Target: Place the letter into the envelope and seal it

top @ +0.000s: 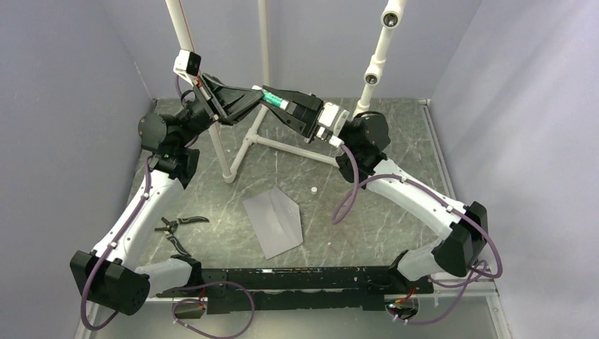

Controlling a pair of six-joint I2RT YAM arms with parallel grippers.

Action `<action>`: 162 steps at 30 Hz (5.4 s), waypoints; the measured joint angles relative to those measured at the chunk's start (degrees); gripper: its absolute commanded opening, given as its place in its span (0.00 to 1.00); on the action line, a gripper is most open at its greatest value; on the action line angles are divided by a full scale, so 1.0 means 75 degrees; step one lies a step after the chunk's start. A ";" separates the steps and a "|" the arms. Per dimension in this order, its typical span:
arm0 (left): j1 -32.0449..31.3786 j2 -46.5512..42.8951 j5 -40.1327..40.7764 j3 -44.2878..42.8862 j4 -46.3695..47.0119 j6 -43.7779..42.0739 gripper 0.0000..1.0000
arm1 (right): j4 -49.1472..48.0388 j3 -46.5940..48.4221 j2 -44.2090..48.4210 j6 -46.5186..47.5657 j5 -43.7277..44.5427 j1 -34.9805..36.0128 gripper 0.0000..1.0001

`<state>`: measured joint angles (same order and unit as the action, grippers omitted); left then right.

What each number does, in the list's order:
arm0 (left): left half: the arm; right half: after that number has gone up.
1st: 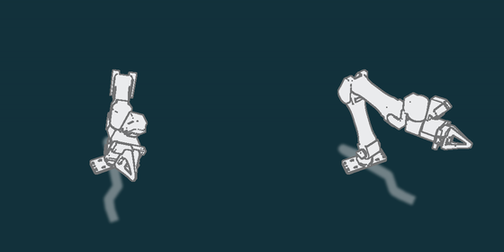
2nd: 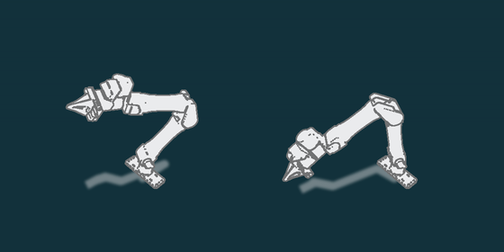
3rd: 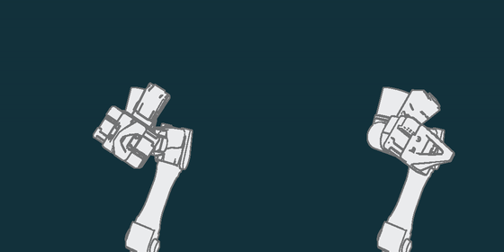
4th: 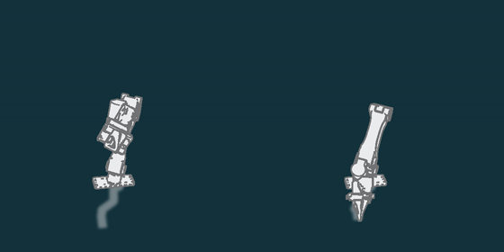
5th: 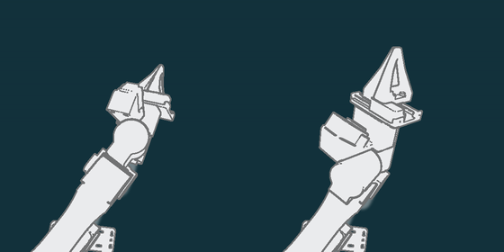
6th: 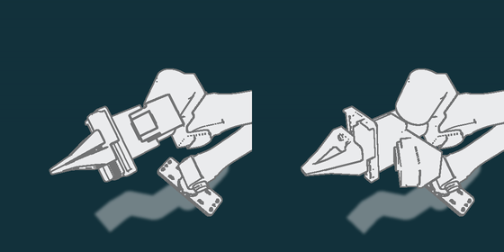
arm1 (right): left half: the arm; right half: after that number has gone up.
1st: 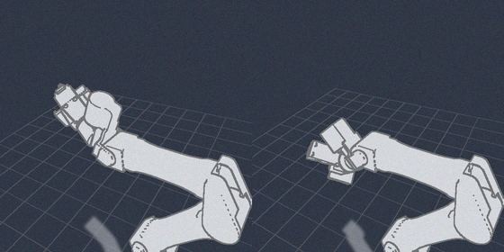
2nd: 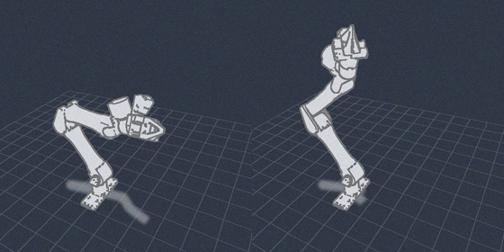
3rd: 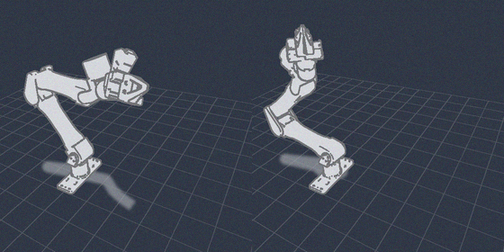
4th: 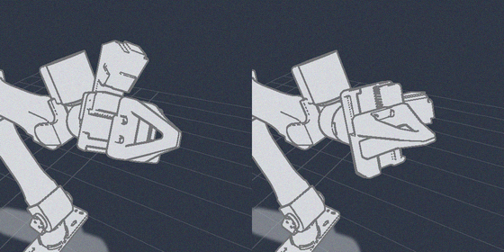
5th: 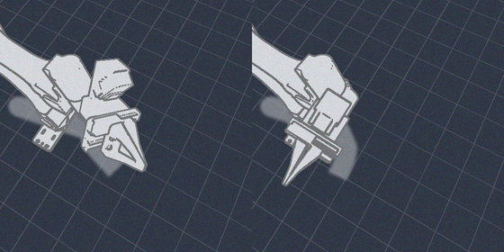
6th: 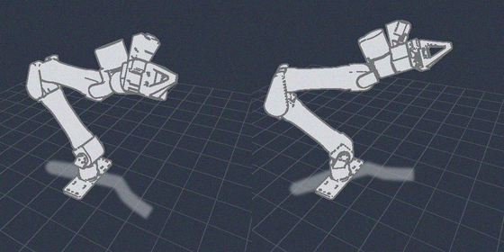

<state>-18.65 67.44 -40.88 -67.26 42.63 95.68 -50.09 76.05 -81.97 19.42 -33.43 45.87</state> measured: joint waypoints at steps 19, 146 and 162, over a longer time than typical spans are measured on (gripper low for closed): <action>-0.0023 -0.1719 0.0399 -0.0376 -0.5811 -0.4881 0.71 | 0.2984 -0.0236 0.1483 -0.2055 0.2451 -0.0038 0.00; -0.0309 0.1708 0.2600 0.5225 -0.6379 -0.5182 0.02 | 0.8553 -0.0874 -0.3587 -0.5412 0.6373 0.2553 0.00; -0.0079 0.1830 0.2221 0.5313 -0.6196 -0.5129 0.02 | 0.8201 -0.1953 -0.2809 -0.5394 0.6263 0.2897 0.00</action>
<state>-19.25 81.17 -24.23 -27.42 -3.84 57.21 11.42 61.41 -103.04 -21.04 13.54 67.59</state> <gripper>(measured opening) 0.031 0.278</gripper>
